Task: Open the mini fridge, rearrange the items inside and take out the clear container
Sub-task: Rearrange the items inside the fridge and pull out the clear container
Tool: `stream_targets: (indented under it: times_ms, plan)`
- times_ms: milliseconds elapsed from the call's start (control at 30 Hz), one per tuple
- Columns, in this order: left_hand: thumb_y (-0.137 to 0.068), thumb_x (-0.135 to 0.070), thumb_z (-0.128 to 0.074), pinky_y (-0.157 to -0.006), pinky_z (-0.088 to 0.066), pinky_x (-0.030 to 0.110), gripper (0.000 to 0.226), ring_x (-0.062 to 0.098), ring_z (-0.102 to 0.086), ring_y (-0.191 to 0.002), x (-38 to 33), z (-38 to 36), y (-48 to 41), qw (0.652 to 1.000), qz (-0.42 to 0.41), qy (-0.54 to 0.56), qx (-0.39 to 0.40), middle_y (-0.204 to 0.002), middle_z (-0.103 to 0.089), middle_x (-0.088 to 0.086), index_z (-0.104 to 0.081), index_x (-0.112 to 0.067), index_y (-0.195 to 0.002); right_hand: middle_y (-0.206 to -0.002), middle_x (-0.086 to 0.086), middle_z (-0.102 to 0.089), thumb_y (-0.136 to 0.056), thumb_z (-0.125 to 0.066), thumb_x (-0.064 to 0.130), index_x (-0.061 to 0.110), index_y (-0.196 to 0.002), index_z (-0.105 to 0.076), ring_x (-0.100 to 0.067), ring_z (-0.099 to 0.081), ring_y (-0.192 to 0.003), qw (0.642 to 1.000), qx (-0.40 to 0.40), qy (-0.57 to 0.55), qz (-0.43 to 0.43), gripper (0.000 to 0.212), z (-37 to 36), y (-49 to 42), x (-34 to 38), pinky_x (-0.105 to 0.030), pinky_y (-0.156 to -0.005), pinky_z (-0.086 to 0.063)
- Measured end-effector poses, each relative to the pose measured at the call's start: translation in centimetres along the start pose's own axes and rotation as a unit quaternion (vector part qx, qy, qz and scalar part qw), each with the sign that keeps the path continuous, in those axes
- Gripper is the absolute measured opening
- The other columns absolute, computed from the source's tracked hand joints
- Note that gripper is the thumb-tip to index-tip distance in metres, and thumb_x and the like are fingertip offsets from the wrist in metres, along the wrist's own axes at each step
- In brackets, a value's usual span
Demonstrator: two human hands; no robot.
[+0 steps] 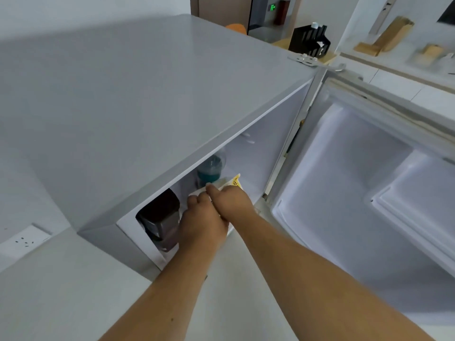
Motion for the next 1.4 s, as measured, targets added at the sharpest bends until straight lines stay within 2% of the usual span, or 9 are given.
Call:
stream_targets:
  times_ms: [300, 433, 567, 667, 800, 933, 1100, 1233, 1400]
  plan:
    - [-0.083, -0.046, -0.076, -0.066, -0.043, 0.033, 0.040, 0.029, -0.066, -0.093, 0.4, -1.1, 0.7, 0.996, -0.034, 0.083, -0.015, -0.114, -0.058, 0.001, -0.064, -0.027, -0.116, -0.076, -0.006, -0.067, -0.091, -0.050, 0.032, 0.009, -0.078, -0.062, -0.021, -0.059, -0.067, 0.997, -0.004, -0.059, -0.048, 0.029, 1.3, 0.0, -2.1, -0.031, -0.056, -0.040]
    - [-0.081, -0.054, -0.076, -0.075, -0.050, 0.035, 0.056, 0.029, -0.066, -0.103, 0.6, -1.6, 1.0, 0.996, -0.034, 0.075, -0.031, -0.128, -0.057, 0.003, -0.061, -0.027, -0.128, -0.082, -0.010, -0.072, -0.089, -0.050, 0.034, 0.007, -0.087, -0.065, -0.027, -0.068, -0.070, 0.998, -0.013, -0.047, -0.049, 0.031, 2.7, 0.5, -2.7, -0.034, -0.067, -0.054]
    - [-0.079, -0.069, -0.069, -0.086, -0.049, 0.038, 0.076, 0.028, -0.061, -0.119, 0.6, -3.0, 0.6, 0.992, 0.019, 0.113, 0.046, -0.143, -0.052, 0.003, -0.051, -0.030, -0.141, -0.073, -0.008, -0.066, -0.092, -0.049, 0.036, 0.012, -0.077, -0.062, -0.022, -0.062, -0.063, 0.999, -0.024, 0.020, -0.009, 0.031, 4.4, 0.3, -3.2, -0.029, -0.056, -0.046]
    - [-0.075, -0.070, -0.074, -0.090, -0.047, 0.035, 0.090, 0.025, -0.058, -0.126, -0.4, -4.2, 0.0, 0.952, 0.073, 0.265, 0.137, -0.149, -0.050, -0.001, -0.042, -0.032, -0.149, -0.067, -0.005, -0.058, -0.096, -0.047, 0.034, 0.014, -0.070, -0.056, -0.019, -0.055, -0.060, 0.994, -0.024, 0.105, 0.013, 0.034, 5.5, -0.4, -3.4, -0.028, -0.052, -0.037]
    - [-0.052, -0.058, -0.088, -0.103, -0.054, 0.046, 0.113, 0.023, -0.063, -0.119, -2.3, -5.7, -0.6, 0.844, 0.141, 0.476, 0.200, -0.137, -0.057, -0.006, -0.038, -0.033, -0.149, -0.073, -0.002, -0.055, -0.099, -0.048, 0.037, 0.019, -0.072, -0.052, -0.016, -0.053, -0.064, 0.983, -0.039, 0.175, 0.032, 0.033, 7.0, -1.7, -3.5, -0.029, -0.052, -0.035]
    - [-0.060, -0.035, -0.084, -0.099, -0.052, 0.038, 0.096, 0.016, -0.066, -0.116, -3.6, -7.3, -1.5, 0.777, 0.132, 0.583, 0.198, -0.135, -0.065, -0.003, -0.043, -0.031, -0.146, -0.081, 0.000, -0.054, -0.100, -0.048, 0.033, 0.021, -0.091, -0.053, -0.016, -0.051, -0.067, 0.967, -0.046, 0.237, 0.079, 0.016, 8.5, -3.4, -3.1, -0.029, -0.051, -0.031]
    - [-0.066, -0.025, -0.072, -0.106, -0.047, 0.037, 0.097, 0.008, -0.058, -0.117, -4.8, -8.5, -3.5, 0.760, 0.131, 0.613, 0.169, -0.144, -0.048, -0.005, -0.033, -0.031, -0.155, -0.090, -0.004, -0.049, -0.101, -0.045, 0.024, 0.021, -0.100, -0.048, -0.024, -0.049, -0.069, 0.958, -0.067, 0.254, 0.114, 0.003, 8.7, -6.3, -2.9, -0.030, -0.050, -0.028]
    - [-0.071, -0.025, -0.072, -0.114, -0.043, 0.045, 0.093, 0.013, -0.052, -0.128, -5.1, -9.2, -5.3, 0.764, 0.133, 0.614, 0.147, -0.149, -0.041, -0.001, -0.032, -0.036, -0.154, -0.092, -0.006, -0.045, -0.101, -0.044, 0.020, 0.016, -0.118, -0.053, -0.024, -0.047, -0.065, 0.961, -0.093, 0.219, 0.141, 0.019, 7.8, -8.4, -2.3, -0.028, -0.049, -0.025]
    - [-0.073, -0.030, -0.075, -0.115, -0.043, 0.048, 0.091, 0.014, -0.049, -0.132, -5.2, -10.0, -7.1, 0.768, 0.134, 0.616, 0.113, -0.154, -0.040, 0.000, -0.032, -0.038, -0.153, -0.097, -0.012, -0.053, -0.099, -0.047, 0.016, 0.014, -0.104, -0.050, -0.031, -0.052, -0.075, 0.960, -0.110, 0.186, 0.176, 0.006, 7.0, -10.3, -1.7, -0.030, -0.052, -0.026]
Point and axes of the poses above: each hand's wrist, its own y-axis away from the middle knuckle, its own z-axis out of the back of the hand, x = y × z, the point moved 1 cm from there along -y, towards the middle knuckle
